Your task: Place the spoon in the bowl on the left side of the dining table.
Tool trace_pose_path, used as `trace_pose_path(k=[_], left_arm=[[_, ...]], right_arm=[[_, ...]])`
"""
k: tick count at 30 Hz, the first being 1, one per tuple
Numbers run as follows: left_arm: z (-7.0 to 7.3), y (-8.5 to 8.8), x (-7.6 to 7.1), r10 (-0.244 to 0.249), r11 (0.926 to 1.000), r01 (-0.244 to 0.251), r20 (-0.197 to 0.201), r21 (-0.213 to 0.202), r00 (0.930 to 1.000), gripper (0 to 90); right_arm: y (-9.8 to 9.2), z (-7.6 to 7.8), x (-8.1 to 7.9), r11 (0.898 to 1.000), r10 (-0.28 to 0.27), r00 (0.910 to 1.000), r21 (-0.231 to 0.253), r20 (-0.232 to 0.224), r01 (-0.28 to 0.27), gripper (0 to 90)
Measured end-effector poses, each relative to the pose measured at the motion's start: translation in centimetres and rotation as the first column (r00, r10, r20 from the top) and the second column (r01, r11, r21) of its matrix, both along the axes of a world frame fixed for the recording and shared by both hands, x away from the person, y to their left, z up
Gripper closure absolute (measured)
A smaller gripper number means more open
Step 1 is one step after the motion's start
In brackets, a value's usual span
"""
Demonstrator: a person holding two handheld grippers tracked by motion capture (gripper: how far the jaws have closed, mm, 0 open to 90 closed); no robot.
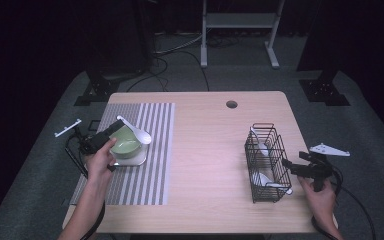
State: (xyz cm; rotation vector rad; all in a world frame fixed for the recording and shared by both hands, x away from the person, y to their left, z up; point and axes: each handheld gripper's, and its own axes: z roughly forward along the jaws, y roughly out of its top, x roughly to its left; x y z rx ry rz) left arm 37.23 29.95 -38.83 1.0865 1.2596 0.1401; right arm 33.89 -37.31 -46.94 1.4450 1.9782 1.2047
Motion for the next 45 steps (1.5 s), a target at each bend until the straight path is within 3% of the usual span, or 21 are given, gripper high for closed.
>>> trace_pose_path(k=[23, 45], left_arm=[[0.0, 2.3, -0.1, 0.059, 0.9982, -0.059, -0.004, -0.009, 0.9982, 86.4], [-1.5, 4.8, -0.4, 0.128, 0.9915, -0.129, -0.047, -0.019, 0.9906, 86.4]], right_arm=[[0.0, 0.0, 0.0, 1.0, 0.0, 1.0, -0.001, 0.0, 0.0, 14.8], [0.0, 0.0, 0.0, 1.0, 0.001, 1.0, -0.002, 0.0, -0.001, 14.8]])
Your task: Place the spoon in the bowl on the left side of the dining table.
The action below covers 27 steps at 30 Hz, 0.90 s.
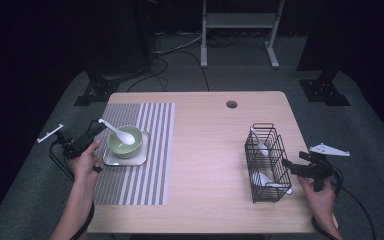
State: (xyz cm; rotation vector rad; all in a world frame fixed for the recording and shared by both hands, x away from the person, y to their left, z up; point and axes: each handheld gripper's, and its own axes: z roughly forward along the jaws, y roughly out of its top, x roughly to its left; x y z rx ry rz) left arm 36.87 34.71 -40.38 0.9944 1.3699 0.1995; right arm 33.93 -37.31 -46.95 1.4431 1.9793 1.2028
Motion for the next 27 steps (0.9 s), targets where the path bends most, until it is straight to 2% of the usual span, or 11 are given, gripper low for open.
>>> trace_pose_path(k=[27], left_arm=[[-1.6, 1.2, 0.1, 0.04, 0.999, -0.039, -0.04, 0.022, 0.9984, 86.3]], right_arm=[[0.0, 0.0, 0.0, 1.0, -0.002, 1.0, 0.0, -0.001, 0.002, 14.8]])
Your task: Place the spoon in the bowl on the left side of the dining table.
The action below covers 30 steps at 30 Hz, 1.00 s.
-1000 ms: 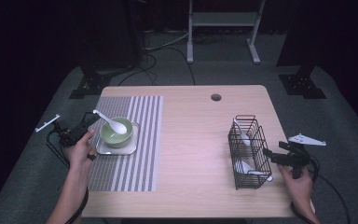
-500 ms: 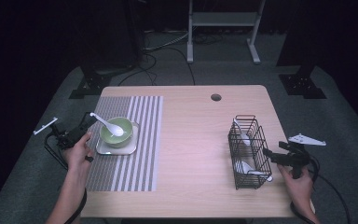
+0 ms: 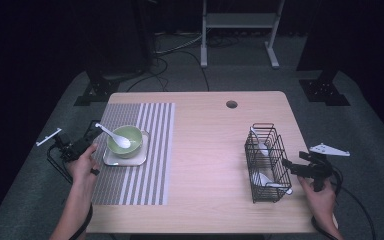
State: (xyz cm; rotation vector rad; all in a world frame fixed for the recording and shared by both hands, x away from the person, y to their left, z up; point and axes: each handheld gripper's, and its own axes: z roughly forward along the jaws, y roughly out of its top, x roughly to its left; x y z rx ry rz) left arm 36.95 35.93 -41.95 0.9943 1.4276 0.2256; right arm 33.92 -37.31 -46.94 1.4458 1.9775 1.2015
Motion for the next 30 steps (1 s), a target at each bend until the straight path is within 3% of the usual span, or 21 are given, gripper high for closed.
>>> trace_pose_path(k=[30], left_arm=[[-1.8, 0.0, 0.1, 0.007, 0.9997, -0.006, -0.043, 0.022, 0.999, 86.2]], right_arm=[[0.0, 0.0, 0.0, 1.0, 0.003, 1.0, 0.0, 0.0, -0.003, 14.8]])
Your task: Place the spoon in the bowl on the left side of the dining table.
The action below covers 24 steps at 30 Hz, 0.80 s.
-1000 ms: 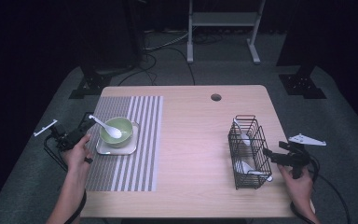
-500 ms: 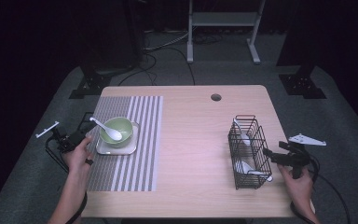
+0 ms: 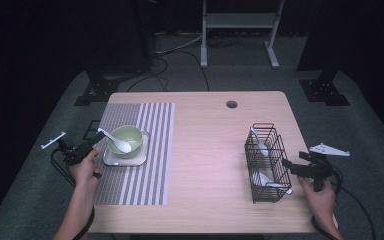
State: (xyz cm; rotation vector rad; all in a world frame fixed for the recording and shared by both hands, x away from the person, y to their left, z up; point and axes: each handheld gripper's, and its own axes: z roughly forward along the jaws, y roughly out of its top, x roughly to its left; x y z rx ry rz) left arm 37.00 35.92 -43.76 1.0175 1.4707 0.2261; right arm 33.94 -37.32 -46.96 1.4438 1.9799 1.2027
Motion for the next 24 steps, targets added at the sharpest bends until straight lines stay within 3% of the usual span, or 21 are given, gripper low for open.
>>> trace_pose_path(k=[24], left_arm=[[-0.68, 0.18, -0.08, 0.002, 1.0, -0.001, -0.015, 0.003, 0.9999, 84.3]], right_arm=[[-0.01, 0.01, 0.0, 1.0, 0.0, 1.0, 0.001, 0.0, 0.0, 14.8]])
